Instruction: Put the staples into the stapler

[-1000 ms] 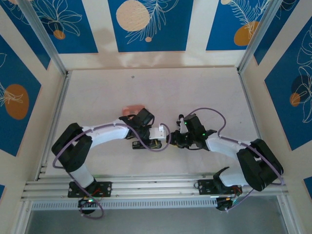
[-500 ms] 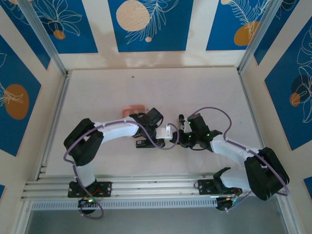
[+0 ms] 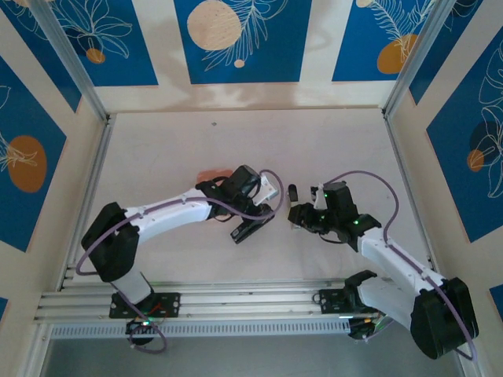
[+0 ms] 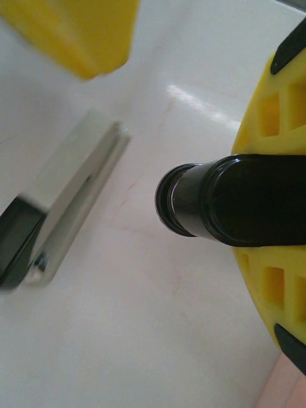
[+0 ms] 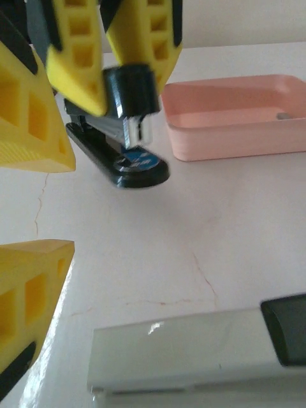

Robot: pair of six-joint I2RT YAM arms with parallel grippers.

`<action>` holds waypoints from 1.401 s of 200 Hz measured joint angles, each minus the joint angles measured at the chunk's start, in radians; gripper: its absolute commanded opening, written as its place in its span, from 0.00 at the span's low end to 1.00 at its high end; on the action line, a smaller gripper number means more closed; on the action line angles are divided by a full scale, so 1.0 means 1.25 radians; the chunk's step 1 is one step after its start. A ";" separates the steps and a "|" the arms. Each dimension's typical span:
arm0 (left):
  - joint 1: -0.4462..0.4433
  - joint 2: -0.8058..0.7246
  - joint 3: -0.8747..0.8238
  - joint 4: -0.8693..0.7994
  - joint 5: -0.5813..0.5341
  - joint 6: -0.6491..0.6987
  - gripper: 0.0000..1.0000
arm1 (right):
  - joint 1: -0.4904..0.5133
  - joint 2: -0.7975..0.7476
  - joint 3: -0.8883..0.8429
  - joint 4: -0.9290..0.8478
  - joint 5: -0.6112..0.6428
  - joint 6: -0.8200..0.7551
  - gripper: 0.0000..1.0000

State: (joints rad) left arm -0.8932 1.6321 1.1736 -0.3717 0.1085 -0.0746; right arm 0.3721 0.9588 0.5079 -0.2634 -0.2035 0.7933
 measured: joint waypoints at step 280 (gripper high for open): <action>-0.013 0.043 0.107 0.004 -0.461 -0.459 0.86 | -0.085 -0.049 0.049 -0.064 0.131 -0.117 0.99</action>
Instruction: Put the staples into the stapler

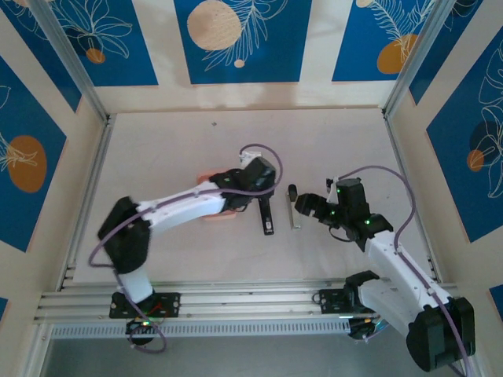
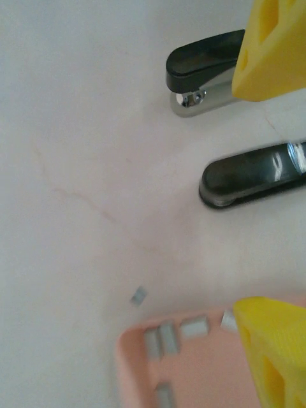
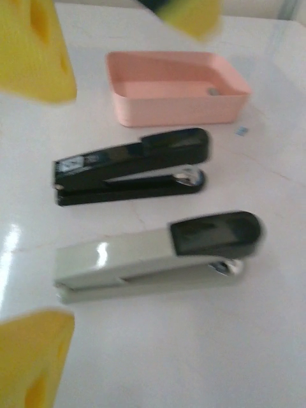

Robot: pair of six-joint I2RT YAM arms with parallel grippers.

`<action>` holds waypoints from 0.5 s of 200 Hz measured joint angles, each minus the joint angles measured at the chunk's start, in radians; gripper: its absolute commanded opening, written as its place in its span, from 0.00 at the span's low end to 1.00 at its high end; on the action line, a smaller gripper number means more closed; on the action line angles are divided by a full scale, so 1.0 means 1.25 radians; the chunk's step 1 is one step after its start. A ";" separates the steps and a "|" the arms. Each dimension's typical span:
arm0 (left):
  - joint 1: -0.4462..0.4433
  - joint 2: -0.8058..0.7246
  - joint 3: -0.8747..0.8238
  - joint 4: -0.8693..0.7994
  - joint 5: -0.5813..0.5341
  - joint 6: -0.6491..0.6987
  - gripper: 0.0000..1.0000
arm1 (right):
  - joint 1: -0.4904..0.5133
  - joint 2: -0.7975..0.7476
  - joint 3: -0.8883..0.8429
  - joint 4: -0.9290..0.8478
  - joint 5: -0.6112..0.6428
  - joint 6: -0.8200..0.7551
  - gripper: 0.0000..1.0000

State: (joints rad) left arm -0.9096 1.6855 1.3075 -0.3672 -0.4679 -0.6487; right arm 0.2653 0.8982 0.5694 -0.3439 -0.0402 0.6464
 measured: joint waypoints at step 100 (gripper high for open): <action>0.345 -0.529 -0.700 0.567 -0.103 0.472 1.00 | -0.178 0.165 -0.037 0.323 0.146 -0.255 0.99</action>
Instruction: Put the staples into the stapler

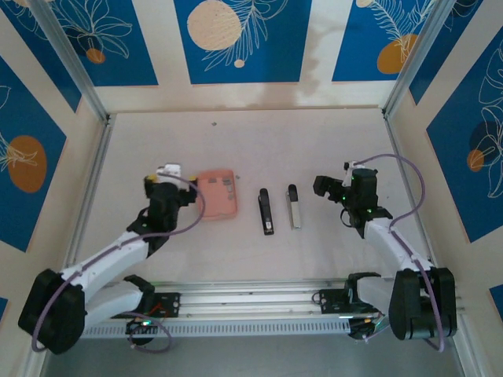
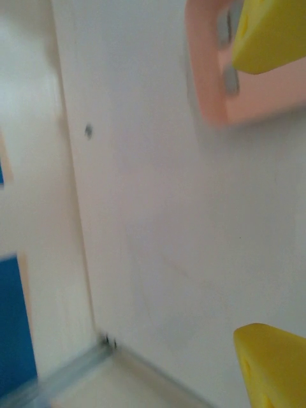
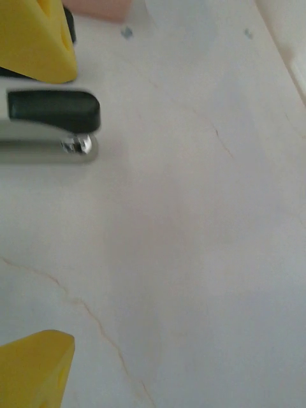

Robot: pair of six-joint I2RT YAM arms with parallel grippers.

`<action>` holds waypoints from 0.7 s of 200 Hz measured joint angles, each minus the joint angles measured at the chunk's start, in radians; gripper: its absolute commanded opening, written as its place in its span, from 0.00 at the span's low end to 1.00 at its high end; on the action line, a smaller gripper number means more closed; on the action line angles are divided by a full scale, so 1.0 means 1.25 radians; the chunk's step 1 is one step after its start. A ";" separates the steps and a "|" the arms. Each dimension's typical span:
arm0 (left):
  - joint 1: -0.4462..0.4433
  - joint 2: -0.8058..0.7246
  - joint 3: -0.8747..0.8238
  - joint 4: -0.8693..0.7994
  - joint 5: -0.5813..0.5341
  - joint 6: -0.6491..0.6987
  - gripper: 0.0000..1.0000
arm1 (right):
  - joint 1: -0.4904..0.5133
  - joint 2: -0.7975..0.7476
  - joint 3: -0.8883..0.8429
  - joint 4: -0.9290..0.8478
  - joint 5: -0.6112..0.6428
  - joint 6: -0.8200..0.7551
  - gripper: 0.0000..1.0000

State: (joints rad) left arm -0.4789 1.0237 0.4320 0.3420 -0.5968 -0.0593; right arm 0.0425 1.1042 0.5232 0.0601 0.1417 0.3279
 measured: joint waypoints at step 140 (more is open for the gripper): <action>0.207 0.436 -0.221 0.776 0.159 0.151 1.00 | -0.055 0.324 -0.075 0.503 -0.076 -0.156 0.99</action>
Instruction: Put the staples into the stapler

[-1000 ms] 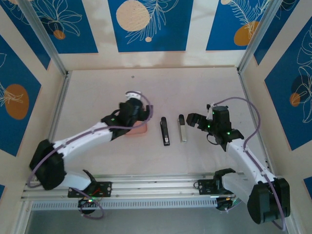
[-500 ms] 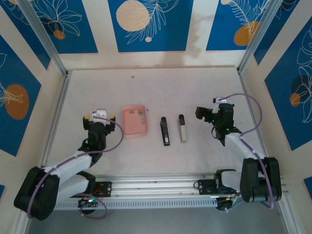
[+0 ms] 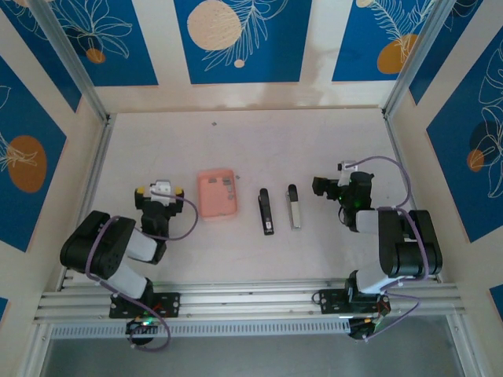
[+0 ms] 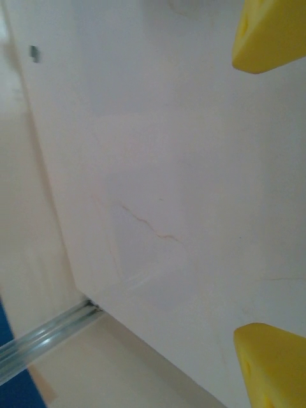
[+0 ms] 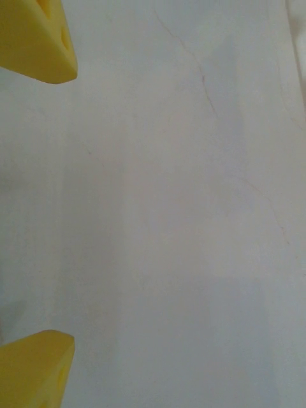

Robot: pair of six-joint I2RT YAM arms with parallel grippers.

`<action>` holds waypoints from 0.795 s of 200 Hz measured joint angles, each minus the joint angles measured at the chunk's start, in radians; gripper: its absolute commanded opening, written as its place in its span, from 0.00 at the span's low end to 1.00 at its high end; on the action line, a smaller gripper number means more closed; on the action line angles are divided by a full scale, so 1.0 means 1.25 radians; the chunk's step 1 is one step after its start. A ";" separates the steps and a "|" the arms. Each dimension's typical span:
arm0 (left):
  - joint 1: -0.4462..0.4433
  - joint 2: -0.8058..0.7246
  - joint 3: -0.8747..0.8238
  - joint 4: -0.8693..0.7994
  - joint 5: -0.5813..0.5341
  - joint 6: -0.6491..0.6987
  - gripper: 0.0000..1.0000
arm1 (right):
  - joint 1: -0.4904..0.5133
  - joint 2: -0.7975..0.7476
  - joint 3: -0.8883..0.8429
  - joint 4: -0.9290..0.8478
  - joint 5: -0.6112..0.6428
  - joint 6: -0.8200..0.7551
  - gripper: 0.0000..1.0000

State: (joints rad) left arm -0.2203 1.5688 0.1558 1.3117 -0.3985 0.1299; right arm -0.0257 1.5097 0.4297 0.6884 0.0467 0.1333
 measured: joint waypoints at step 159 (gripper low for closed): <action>0.086 0.006 0.143 -0.206 0.146 -0.075 1.00 | 0.000 0.001 0.000 0.048 -0.021 -0.010 0.99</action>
State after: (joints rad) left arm -0.1131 1.5764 0.3351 1.0538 -0.2161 0.0357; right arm -0.0257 1.5105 0.4297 0.7479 0.0208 0.1204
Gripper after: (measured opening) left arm 0.998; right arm 0.991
